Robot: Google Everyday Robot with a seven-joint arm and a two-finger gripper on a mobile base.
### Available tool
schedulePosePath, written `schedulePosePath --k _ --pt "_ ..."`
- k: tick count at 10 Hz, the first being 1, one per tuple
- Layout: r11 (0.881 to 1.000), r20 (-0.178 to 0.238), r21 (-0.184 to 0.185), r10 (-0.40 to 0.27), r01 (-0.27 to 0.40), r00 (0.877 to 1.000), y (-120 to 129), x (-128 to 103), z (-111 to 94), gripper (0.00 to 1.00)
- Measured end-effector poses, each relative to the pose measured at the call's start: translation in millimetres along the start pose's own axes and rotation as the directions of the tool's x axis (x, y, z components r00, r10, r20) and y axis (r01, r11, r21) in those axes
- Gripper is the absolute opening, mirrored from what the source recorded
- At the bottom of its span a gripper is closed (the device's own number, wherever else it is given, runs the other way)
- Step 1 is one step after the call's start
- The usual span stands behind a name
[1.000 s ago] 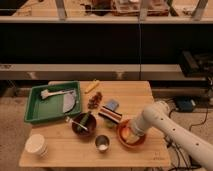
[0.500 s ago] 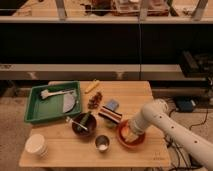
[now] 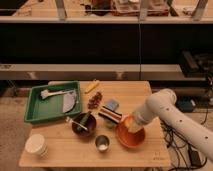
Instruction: Place apple in tray
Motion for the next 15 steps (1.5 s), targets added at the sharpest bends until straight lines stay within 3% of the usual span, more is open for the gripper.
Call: schedulePosePath --k 2,3,5,6,7,9,10,12,15 --pt "0.999 -0.012 -0.032 -0.027 0.026 1.000 27.6 22.7 -17.4 0.36" --pt "0.998 -0.053 -0.047 -0.050 0.047 0.997 41.7 42.0 -20.1 0.36" --pt "0.994 -0.178 -0.077 -0.090 0.077 0.980 55.6 81.5 -19.1 0.36" --pt "0.990 -0.282 -0.096 -0.126 0.103 0.951 61.3 112.2 -15.2 0.36" --pt "0.985 -0.351 -0.114 -0.164 0.132 0.922 63.2 136.6 -11.6 0.36" --pt "0.972 -0.429 -0.136 -0.233 0.193 0.873 64.7 185.8 1.4 0.36" --pt "0.964 -0.448 -0.137 -0.265 0.228 0.854 66.6 216.4 14.0 0.36" --pt "0.954 -0.453 -0.127 -0.300 0.272 0.840 68.4 254.2 35.8 0.36" --pt "0.930 -0.456 -0.086 -0.356 0.357 0.816 70.8 323.4 87.4 0.36"
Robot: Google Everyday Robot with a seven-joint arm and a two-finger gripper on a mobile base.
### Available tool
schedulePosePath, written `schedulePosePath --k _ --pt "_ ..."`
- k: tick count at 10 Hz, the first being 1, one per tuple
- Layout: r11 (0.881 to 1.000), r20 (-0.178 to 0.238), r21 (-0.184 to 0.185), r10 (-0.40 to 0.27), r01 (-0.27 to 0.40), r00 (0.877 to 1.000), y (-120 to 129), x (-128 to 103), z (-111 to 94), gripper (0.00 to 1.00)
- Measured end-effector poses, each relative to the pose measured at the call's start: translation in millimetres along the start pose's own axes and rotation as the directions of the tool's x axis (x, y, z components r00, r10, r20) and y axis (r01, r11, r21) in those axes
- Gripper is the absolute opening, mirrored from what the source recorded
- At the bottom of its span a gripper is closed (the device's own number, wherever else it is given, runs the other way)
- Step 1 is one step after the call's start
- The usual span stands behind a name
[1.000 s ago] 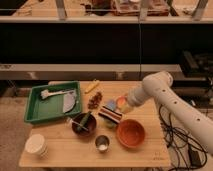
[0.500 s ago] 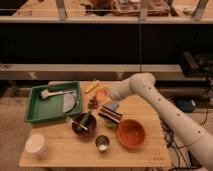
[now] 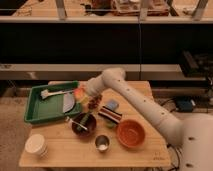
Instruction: Place apple in tray
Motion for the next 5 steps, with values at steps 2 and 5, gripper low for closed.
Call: schedulePosePath --k 2,5 --pt "0.997 -0.006 0.064 -0.036 0.037 0.999 6.5 18.9 46.5 0.36" --pt "0.979 0.017 0.173 -0.107 0.103 0.994 -2.4 33.7 98.5 0.56"
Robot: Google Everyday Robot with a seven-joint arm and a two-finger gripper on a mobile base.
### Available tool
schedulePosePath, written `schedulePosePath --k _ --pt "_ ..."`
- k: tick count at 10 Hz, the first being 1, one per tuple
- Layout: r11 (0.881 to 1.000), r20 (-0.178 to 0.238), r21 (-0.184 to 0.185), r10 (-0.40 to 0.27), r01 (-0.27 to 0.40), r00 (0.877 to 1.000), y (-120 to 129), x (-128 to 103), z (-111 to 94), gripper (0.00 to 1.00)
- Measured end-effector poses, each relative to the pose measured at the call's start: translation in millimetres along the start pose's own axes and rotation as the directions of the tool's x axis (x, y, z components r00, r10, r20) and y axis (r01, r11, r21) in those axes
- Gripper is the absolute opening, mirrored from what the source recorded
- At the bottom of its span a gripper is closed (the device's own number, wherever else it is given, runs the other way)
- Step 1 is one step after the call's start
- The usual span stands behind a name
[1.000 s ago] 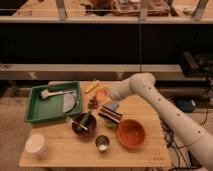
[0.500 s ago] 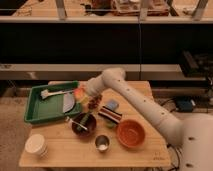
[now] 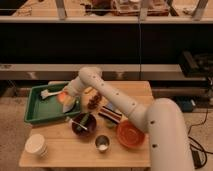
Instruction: Place apple in tray
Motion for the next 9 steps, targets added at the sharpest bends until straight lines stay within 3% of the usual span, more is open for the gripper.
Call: schedulePosePath --k 1,3,4,6,9 --pt "1.000 0.021 0.022 -0.021 0.020 1.000 -3.4 2.1 9.3 0.62" --pt "0.997 0.092 0.052 -0.055 0.051 0.994 -9.9 4.5 16.0 0.63" --pt "0.996 0.108 0.065 -0.070 0.064 0.992 -13.3 8.1 21.4 0.63" --pt "0.996 0.108 0.063 -0.062 0.056 0.992 -12.9 5.3 17.8 0.63" --pt "0.996 0.068 0.083 -0.026 0.020 0.997 -12.8 7.3 12.5 0.63"
